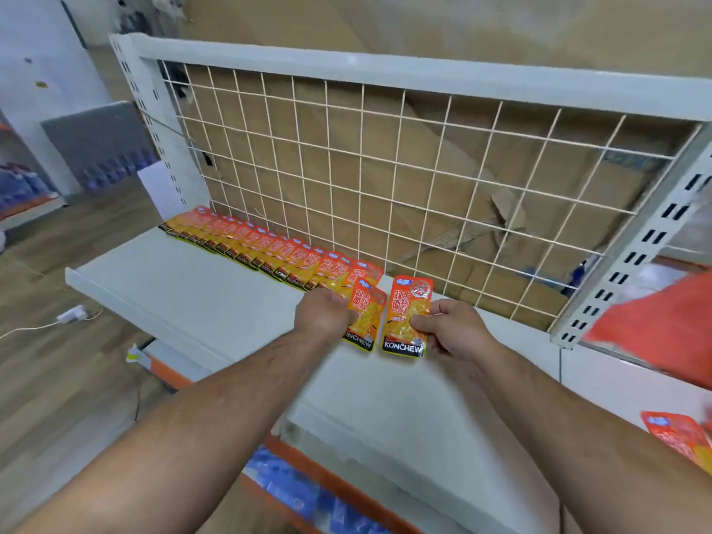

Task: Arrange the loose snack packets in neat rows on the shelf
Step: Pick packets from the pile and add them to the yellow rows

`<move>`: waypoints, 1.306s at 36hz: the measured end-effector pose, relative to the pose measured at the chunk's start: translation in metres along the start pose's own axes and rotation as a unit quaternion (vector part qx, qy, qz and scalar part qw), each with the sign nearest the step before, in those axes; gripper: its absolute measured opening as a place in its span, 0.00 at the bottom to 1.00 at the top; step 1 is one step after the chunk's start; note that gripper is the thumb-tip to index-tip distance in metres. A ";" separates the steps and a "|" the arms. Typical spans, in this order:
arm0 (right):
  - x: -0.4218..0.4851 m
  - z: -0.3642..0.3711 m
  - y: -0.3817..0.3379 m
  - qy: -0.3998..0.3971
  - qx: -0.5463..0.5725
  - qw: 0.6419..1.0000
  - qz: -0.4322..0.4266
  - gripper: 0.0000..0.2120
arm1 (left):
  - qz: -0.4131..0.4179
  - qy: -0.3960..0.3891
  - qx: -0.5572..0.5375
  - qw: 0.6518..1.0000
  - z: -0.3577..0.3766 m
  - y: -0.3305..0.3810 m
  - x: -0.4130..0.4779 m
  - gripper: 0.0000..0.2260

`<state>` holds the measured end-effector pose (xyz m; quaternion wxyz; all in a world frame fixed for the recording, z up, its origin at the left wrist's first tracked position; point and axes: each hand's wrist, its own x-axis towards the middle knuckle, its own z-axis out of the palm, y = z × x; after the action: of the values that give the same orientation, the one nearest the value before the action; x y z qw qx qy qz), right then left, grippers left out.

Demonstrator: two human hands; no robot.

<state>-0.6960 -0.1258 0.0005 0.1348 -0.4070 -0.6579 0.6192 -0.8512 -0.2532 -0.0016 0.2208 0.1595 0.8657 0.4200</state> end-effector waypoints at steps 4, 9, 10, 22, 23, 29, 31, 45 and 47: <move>0.013 -0.003 0.000 0.027 0.009 1.000 0.010 0.05 | 0.022 -0.018 0.043 0.999 0.009 0.008 0.023 0.11; 0.027 -0.004 0.002 0.057 -0.014 0.998 0.029 0.08 | 0.055 -0.026 0.104 0.993 0.016 0.018 0.049 0.08; 0.030 -0.003 0.002 0.060 -0.016 0.997 0.034 0.08 | 0.064 -0.027 0.117 0.991 0.017 0.019 0.054 0.07; 0.041 0.019 0.000 0.128 0.051 0.989 0.054 0.10 | 0.186 -0.052 0.275 0.942 0.015 0.018 0.094 0.11; 0.041 0.022 0.000 0.132 0.051 0.988 0.054 0.10 | 0.194 -0.055 0.279 0.939 0.015 0.018 0.097 0.12; 0.039 0.030 0.000 0.153 0.069 0.985 0.044 0.07 | 0.225 -0.075 0.307 0.922 0.014 0.019 0.105 0.12; 0.035 0.032 -0.001 0.162 0.075 0.983 0.047 0.08 | 0.230 -0.084 0.308 0.919 0.014 0.020 0.106 0.11; 0.042 0.043 -0.005 0.170 0.035 0.981 0.091 0.07 | 0.298 -0.050 0.278 0.912 0.006 0.011 0.108 0.21; 0.048 0.047 -0.009 0.163 0.031 0.982 0.093 0.07 | 0.316 -0.038 0.273 0.908 0.001 0.011 0.107 0.20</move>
<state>-0.7618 -0.1240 -0.0164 0.1947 -0.5576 -0.5671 0.5740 -0.9411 -0.1967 -0.0204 0.0570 0.4943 0.8419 0.2090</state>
